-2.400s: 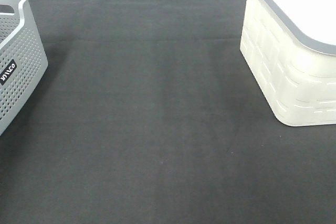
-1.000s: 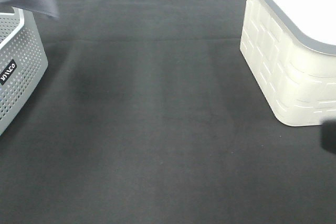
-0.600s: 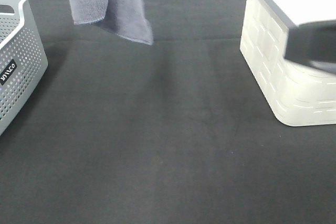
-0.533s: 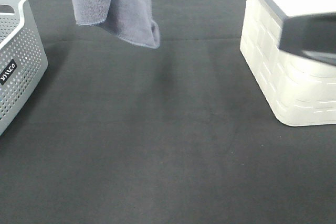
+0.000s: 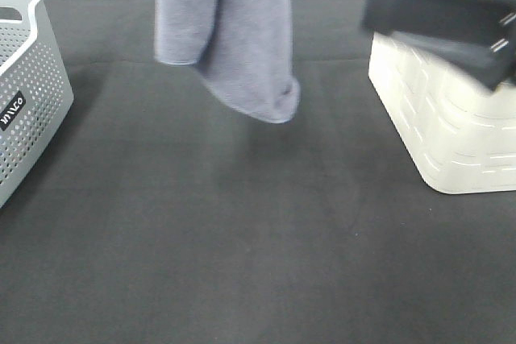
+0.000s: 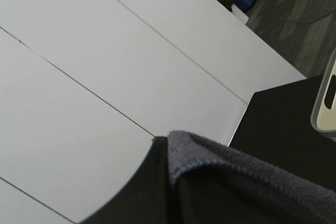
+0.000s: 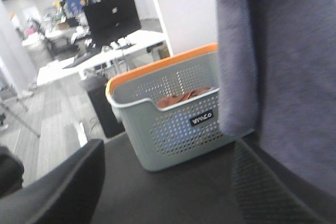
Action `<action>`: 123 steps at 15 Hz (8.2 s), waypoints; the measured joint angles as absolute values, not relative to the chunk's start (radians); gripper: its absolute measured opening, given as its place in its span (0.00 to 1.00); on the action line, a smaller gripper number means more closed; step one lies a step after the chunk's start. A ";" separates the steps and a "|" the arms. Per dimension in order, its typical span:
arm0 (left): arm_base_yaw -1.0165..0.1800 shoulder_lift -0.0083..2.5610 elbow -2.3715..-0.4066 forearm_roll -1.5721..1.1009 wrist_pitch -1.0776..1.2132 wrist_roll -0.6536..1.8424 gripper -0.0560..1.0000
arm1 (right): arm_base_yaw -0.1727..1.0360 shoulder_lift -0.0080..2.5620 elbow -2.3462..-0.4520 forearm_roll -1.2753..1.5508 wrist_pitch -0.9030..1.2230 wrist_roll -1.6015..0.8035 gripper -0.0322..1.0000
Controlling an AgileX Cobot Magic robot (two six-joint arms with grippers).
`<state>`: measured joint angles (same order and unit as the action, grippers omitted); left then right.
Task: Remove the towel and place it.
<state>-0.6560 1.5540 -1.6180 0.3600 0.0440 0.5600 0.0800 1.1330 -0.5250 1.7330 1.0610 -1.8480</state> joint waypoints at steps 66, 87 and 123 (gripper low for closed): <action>-0.664 1.646 -1.618 0.280 0.089 0.560 0.05 | 0.310 1.699 -0.996 1.389 0.829 -1.506 0.04; -0.398 1.787 -1.623 0.307 0.131 0.185 0.05 | 0.310 1.756 -1.648 0.284 0.610 -0.798 0.04; -0.328 2.112 -1.775 0.094 1.206 0.260 0.05 | 0.310 2.197 -1.826 0.355 1.199 -0.857 0.04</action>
<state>-0.3280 2.1120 -1.7750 0.0940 1.2060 0.2600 0.3100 2.1970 -1.8260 0.3550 1.1990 -0.8570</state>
